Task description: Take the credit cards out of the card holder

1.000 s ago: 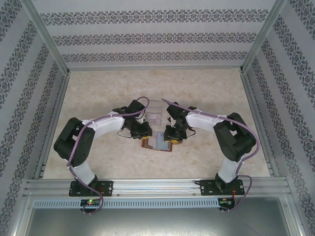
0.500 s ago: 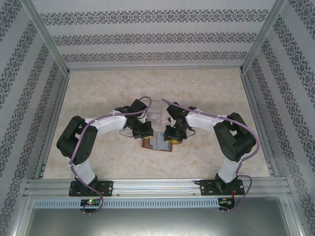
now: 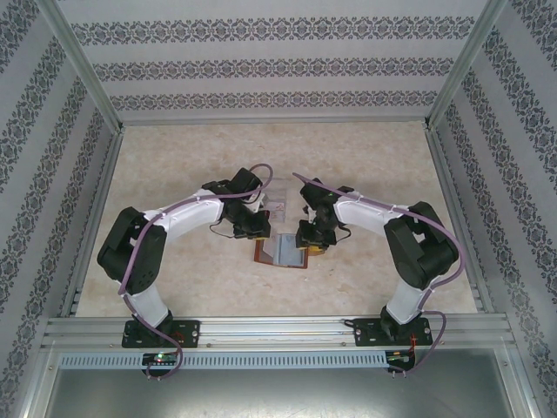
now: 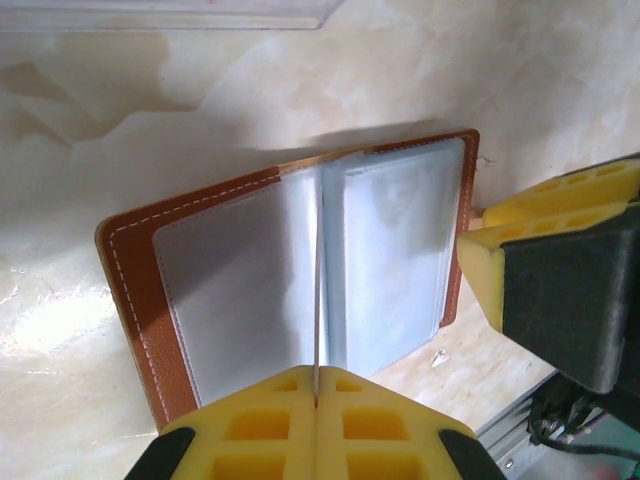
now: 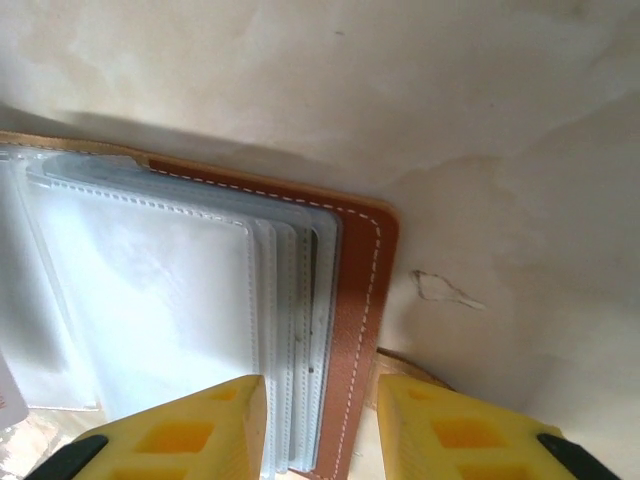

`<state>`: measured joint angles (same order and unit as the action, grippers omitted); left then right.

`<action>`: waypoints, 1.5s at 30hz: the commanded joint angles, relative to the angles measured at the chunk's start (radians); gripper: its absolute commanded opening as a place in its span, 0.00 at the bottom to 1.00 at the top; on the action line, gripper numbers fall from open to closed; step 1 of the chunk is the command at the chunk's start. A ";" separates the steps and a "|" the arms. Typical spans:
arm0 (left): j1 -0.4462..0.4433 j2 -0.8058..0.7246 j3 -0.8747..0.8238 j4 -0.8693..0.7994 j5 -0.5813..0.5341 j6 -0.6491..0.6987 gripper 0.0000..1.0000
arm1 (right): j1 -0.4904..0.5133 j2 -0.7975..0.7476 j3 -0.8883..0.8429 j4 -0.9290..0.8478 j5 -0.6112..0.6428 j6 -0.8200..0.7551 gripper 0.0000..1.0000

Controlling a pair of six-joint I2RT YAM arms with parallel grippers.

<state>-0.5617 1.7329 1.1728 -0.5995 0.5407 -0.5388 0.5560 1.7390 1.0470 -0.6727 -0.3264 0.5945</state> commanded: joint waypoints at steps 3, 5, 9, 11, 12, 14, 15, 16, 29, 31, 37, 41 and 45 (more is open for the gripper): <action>-0.001 -0.023 0.101 -0.153 -0.036 0.248 0.01 | -0.025 -0.057 0.020 -0.053 0.027 -0.033 0.35; 0.000 -0.021 0.139 -0.200 -0.062 0.340 0.00 | -0.034 -0.069 0.023 -0.061 0.028 -0.040 0.35; 0.000 -0.011 0.222 -0.286 -0.137 0.517 0.00 | -0.051 -0.083 0.023 -0.070 0.033 -0.053 0.35; 0.000 -0.002 0.252 -0.303 -0.150 0.607 0.00 | -0.057 -0.090 0.022 -0.073 0.035 -0.057 0.35; 0.000 0.003 0.266 -0.307 -0.153 0.653 0.00 | -0.060 -0.094 0.022 -0.074 0.033 -0.057 0.35; 0.000 0.009 0.284 -0.312 -0.159 0.743 0.00 | -0.066 -0.101 0.020 -0.075 0.034 -0.059 0.35; 0.000 0.013 0.295 -0.318 -0.159 0.791 0.00 | -0.068 -0.106 0.019 -0.078 0.034 -0.062 0.35; 0.000 0.017 0.306 -0.327 -0.156 0.843 0.00 | -0.070 -0.110 0.019 -0.080 0.036 -0.064 0.35; -0.002 0.220 0.588 -0.561 -0.241 1.356 0.00 | -0.084 -0.142 -0.001 -0.086 0.040 -0.065 0.35; -0.001 0.244 0.623 -0.584 -0.265 1.405 0.00 | -0.088 -0.146 -0.007 -0.084 0.039 -0.064 0.35; 0.005 0.250 0.641 -0.541 -0.313 1.506 0.00 | -0.091 -0.162 -0.015 -0.091 0.047 -0.059 0.36; 0.008 0.263 0.673 -0.542 -0.316 1.555 0.00 | -0.095 -0.172 -0.025 -0.094 0.049 -0.054 0.35; 0.010 0.293 0.715 -0.555 -0.338 1.587 0.00 | -0.101 -0.179 -0.032 -0.094 0.054 -0.048 0.35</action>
<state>-0.5606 1.9957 1.8488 -1.1103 0.2241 0.9676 0.4675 1.5887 1.0286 -0.7425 -0.2966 0.5434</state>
